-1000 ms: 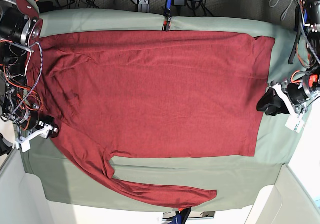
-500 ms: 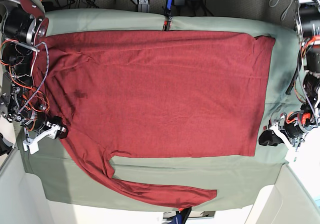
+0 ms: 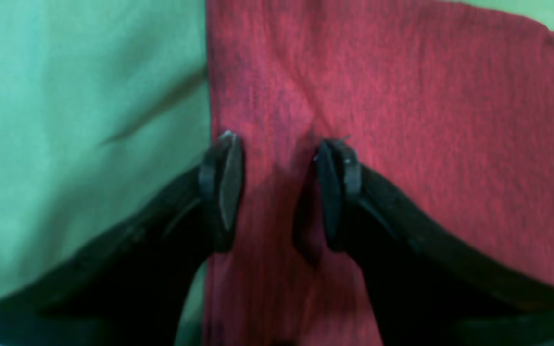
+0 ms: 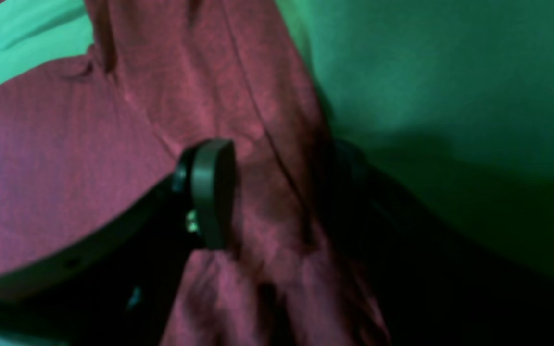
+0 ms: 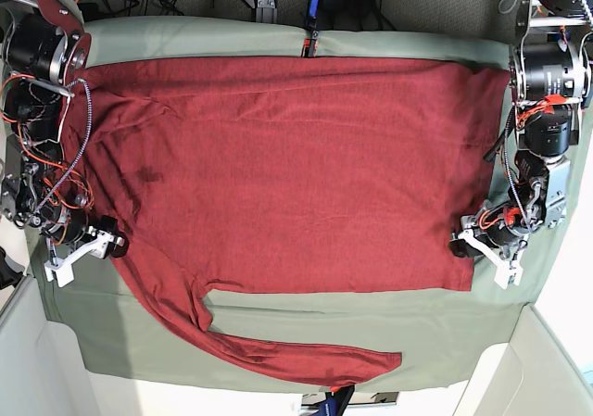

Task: Fold the T-shirt properly
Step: 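Grasp the shirt's middle with both grippers, then fold the grasped shirt half toward the robot with both grippers, then regrasp the shirt's lower half and fold it over toward the robot, then release the shirt with the right gripper and move it toward the sleeve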

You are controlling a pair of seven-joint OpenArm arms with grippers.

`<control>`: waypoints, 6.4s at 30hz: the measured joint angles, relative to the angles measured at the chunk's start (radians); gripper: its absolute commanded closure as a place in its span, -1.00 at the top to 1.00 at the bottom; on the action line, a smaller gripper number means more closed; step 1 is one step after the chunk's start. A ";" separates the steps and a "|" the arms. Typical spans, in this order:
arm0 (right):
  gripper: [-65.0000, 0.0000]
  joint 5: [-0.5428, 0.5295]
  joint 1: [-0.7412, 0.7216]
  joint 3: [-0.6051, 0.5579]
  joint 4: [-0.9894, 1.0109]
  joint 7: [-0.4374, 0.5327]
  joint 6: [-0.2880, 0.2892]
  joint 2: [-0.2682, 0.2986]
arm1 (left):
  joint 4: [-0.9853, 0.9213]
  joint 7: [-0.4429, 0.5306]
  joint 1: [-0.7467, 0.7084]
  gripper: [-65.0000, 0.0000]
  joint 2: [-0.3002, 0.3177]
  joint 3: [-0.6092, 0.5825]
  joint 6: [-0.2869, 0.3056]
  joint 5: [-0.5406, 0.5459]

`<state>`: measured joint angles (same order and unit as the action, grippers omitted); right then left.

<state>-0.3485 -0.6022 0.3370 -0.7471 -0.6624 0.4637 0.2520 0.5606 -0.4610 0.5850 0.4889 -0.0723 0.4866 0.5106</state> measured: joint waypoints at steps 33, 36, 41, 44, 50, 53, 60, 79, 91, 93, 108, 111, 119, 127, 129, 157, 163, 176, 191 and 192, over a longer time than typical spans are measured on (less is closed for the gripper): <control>-1.00 -0.017 0.005 0.000 -0.065 -0.065 0.042 0.024 | 0.113 -0.141 0.039 -1.00 0.061 -0.002 0.196 0.151; -1.00 -0.046 0.042 0.000 -0.164 -0.088 0.049 0.040 | 0.210 -0.197 -0.004 -1.00 0.082 -0.002 0.199 0.217; -1.00 -0.126 0.159 -0.001 -0.344 -0.149 0.054 0.070 | 0.425 -0.243 -0.143 -1.00 0.116 -0.006 0.202 0.234; -1.00 -0.151 0.230 -0.003 -0.417 -0.151 0.055 0.097 | 0.574 -0.260 -0.232 -1.00 0.154 -0.007 0.203 0.238; -1.00 -0.199 0.377 0.009 -0.533 -0.153 0.056 0.167 | 0.741 -0.288 -0.375 -1.00 0.227 -0.007 0.206 0.242; -1.00 -0.203 0.400 0.011 -0.543 -0.150 0.056 0.180 | 0.743 -0.289 -0.404 -1.00 0.225 -0.007 0.206 0.242; -0.94 -0.205 0.397 0.010 -0.542 -0.150 0.056 0.180 | 0.745 -0.274 -0.426 -0.02 0.212 -0.007 0.206 0.199; -0.52 -0.205 0.397 0.010 -0.542 -0.150 0.053 0.180 | 0.293 -0.299 -0.150 -0.03 0.086 -0.005 0.105 0.218; -0.52 -0.227 0.386 0.010 -0.542 -0.127 0.053 0.172 | 0.306 -0.313 -0.153 -1.00 0.092 -0.005 0.195 0.214; -0.52 -0.235 0.360 0.010 -0.542 -0.128 0.053 0.163 | 0.340 -0.313 -0.153 -1.00 0.096 -0.005 0.195 0.213; 0.00 0.091 0.106 -0.180 -0.267 0.067 0.041 -0.038 | 0.414 -0.351 -0.151 -1.00 0.113 -0.005 0.198 0.219; 0.00 0.126 0.072 -0.265 -0.167 0.114 0.034 -0.035 | 0.414 -0.354 -0.152 -1.00 0.113 -0.005 0.198 0.217; -0.35 0.130 0.056 -0.300 -0.121 0.138 0.003 -0.033 | 0.414 -0.354 -0.152 -1.00 0.113 -0.005 0.199 0.219; -1.00 0.163 0.060 -0.300 -0.154 0.128 0.008 -0.031 | 0.416 -0.286 -0.150 -1.00 0.140 -0.007 0.199 0.219; -1.00 0.164 0.062 -0.294 -0.196 0.112 0.008 -0.029 | 0.445 -0.278 -0.150 -1.00 0.169 -0.007 0.199 0.214; -1.00 -0.067 0.590 -0.129 -0.918 -0.076 0.016 0.030 | 0.932 -0.340 -0.513 -1.00 0.361 -0.010 0.207 0.301; -1.00 -0.073 0.675 -0.117 -1.011 -0.076 0.031 0.030 | 0.932 -0.389 -0.525 -1.00 0.370 -0.010 0.207 0.290; -1.00 -0.093 0.741 -0.023 -1.056 -0.092 0.035 0.062 | 0.933 -0.422 -0.555 -1.00 0.431 -0.007 0.207 0.318; -1.00 -0.155 0.828 0.027 -1.056 -0.102 0.056 0.111 | 0.933 -0.440 -0.623 -0.93 0.431 -0.007 0.207 0.318; -1.00 -0.157 0.829 0.027 -1.056 -0.106 0.056 0.111 | 0.933 -0.441 -0.623 -0.85 0.431 -0.007 0.207 0.322</control>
<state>-0.5053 0.2272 0.3645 -1.8027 -0.7689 0.5201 0.3630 1.4937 -0.9016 -0.0383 0.9199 -0.0792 0.6933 0.8322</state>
